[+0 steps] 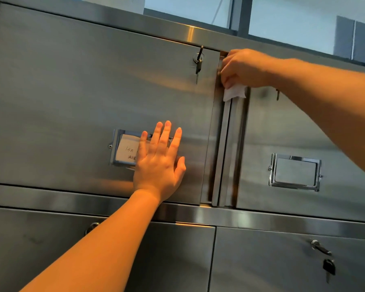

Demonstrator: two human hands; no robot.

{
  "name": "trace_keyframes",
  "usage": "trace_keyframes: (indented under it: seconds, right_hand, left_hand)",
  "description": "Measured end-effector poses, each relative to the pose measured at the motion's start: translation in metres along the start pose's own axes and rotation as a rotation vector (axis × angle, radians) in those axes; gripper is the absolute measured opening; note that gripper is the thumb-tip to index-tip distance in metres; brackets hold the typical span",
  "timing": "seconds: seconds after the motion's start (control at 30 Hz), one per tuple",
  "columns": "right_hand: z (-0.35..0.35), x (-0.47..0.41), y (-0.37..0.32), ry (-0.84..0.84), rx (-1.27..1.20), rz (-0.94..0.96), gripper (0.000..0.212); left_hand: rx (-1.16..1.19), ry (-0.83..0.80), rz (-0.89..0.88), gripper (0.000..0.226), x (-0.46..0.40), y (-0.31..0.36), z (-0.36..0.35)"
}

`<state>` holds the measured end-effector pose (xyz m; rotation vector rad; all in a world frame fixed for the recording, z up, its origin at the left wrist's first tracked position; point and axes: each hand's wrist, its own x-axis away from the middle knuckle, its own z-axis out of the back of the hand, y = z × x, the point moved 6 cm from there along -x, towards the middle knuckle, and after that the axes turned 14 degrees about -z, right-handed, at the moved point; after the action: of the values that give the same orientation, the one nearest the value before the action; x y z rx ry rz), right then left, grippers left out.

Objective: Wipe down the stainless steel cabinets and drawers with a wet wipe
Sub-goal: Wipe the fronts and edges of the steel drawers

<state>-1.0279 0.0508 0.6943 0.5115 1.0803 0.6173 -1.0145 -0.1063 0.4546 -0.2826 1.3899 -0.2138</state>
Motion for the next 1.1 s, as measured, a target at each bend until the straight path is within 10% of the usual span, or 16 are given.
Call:
trace_keyframes:
  seconds: [0.37,0.5,0.7,0.9,1.1]
  right_hand:
    - [-0.081,0.168,-0.178,-0.109,-0.229,0.385,0.014]
    - [-0.052,0.113,-0.124,-0.005,-0.164,0.486,0.009]
    - [-0.009,-0.001,-0.006,-0.048,-0.017,0.105,0.011]
    - [-0.029,0.071,-0.078,0.055,-0.174,0.272,0.003]
    - [-0.085,0.155,-0.165,-0.196,-0.207,0.411,0.01]
  left_hand:
    - [-0.022,-0.04,0.005,0.064,-0.001,-0.001,-0.001]
    - [-0.019,-0.014,0.008,0.064,-0.001,-0.002,-0.001]
    - [-0.005,-0.033,0.012,0.064,0.001,-0.001,0.001]
    - [0.012,-0.031,0.01,0.064,0.0,0.001,0.001]
    - [0.006,-0.027,0.014,0.064,0.0,-0.001,0.0]
